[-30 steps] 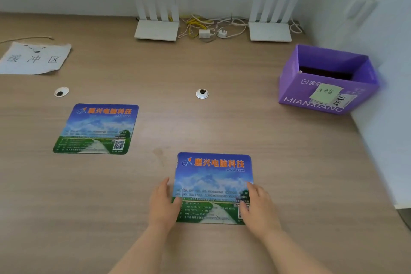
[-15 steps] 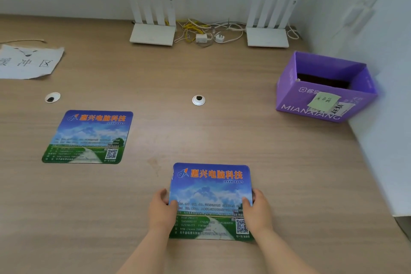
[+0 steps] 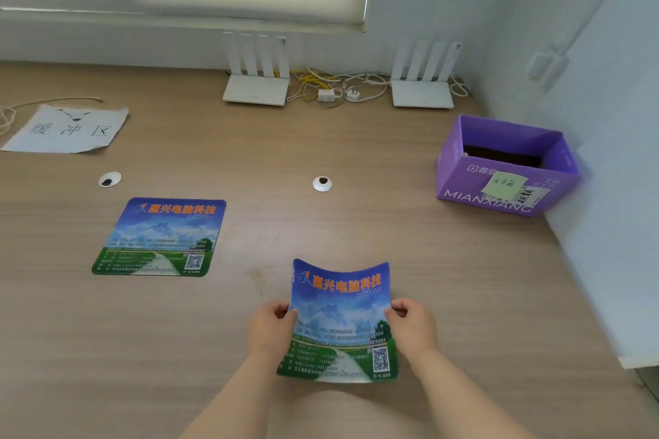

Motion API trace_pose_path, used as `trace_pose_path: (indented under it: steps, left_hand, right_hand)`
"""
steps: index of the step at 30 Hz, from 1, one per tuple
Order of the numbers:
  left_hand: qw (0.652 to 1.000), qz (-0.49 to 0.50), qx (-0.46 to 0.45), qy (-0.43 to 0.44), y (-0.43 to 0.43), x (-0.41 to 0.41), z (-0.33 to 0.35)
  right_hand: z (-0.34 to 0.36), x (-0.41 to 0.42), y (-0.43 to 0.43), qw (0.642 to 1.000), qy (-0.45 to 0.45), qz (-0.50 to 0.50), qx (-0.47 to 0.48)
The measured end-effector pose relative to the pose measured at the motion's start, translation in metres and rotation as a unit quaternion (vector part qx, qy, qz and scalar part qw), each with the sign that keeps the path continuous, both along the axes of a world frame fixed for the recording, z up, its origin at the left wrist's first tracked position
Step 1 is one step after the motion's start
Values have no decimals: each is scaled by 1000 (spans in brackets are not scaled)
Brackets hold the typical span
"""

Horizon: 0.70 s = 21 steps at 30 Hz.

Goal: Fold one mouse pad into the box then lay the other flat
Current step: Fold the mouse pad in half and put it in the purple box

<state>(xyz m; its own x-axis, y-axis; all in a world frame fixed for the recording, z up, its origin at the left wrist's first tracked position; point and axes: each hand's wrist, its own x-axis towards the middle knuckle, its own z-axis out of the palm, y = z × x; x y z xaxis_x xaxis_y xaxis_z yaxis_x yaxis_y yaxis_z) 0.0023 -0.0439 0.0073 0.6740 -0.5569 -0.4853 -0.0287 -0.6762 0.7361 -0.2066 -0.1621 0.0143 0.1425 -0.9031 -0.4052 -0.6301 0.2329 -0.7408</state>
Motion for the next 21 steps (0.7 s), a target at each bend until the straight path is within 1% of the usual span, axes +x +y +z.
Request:
trace_pose_path:
  steps: [5,9,12,15,18,21]
  left_hand:
    - [999,-21,-30,-29,-15,-8,33]
    - [996,-46,-71,-27,-23,-18,50]
    - [993,-72,-84,-42,-24,-23,57]
    - [991,-83,-99,-37,-26,-27,63]
    - [989,-98,-107,-31,-27,-32,70]
    - [985,-107,-126,-52,-28,-38,78]
  right_hand:
    - [28,32,1,998,-55,-4,-1]
    - [50,58,3,998,-60,23,-22]
    - [62,71,7,997,-64,36,-22]
    - [67,76,10,997,-52,38,-29]
    - [71,80,16,997,-54,43,-19]
    - [74,83,20,997,-65,45,-8]
